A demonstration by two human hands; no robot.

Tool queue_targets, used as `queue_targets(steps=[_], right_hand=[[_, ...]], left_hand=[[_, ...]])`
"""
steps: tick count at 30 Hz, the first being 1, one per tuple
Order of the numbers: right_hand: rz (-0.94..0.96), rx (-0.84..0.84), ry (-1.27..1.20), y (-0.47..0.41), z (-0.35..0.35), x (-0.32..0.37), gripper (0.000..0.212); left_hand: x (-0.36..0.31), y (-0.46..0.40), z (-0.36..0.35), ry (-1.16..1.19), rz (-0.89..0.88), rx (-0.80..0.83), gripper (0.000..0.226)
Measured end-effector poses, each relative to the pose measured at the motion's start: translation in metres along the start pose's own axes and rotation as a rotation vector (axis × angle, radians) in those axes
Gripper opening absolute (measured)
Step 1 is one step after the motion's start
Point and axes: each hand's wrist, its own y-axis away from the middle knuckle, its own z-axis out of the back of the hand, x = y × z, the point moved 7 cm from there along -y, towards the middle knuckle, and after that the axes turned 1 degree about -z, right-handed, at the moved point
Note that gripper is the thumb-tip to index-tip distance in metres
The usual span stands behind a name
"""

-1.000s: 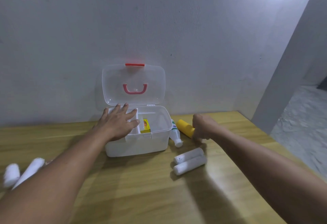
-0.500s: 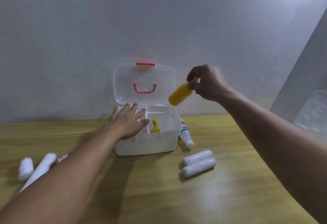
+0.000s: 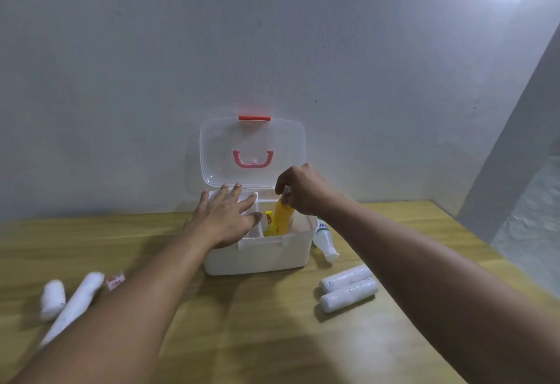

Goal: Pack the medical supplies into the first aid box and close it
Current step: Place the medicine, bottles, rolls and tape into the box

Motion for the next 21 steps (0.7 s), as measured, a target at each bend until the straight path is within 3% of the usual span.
queue_targets(steps=[7, 10, 11, 14, 16, 21], right_hand=[[-0.02, -0.039, -0.161, 0.001, 0.012, -0.014, 0.038], [-0.194, -0.25, -0.227, 0.005, 0.032, -0.048, 0.022], [-0.295, -0.241, -0.197, 0.009, 0.032, -0.063, 0.02], [-0.516, 0.176, -0.125, 0.027, -0.005, -0.091, 0.011], [-0.56, 0.423, -0.097, 0.044, -0.029, -0.095, 0.019], [-0.562, 0.54, -0.146, 0.064, -0.051, -0.094, 0.024]], left_hand=[[-0.001, 0.001, 0.001, -0.007, -0.004, 0.0, 0.059], [0.0, 0.001, 0.0, -0.001, -0.001, 0.012, 0.059], [0.0, 0.0, 0.0, -0.001, -0.001, 0.016, 0.059], [0.0, 0.0, 0.0, -0.009, 0.001, 0.021, 0.059], [0.0, 0.0, 0.0, -0.012, 0.001, 0.022, 0.059], [0.0, -0.001, -0.001, -0.001, 0.0, 0.022, 0.059]])
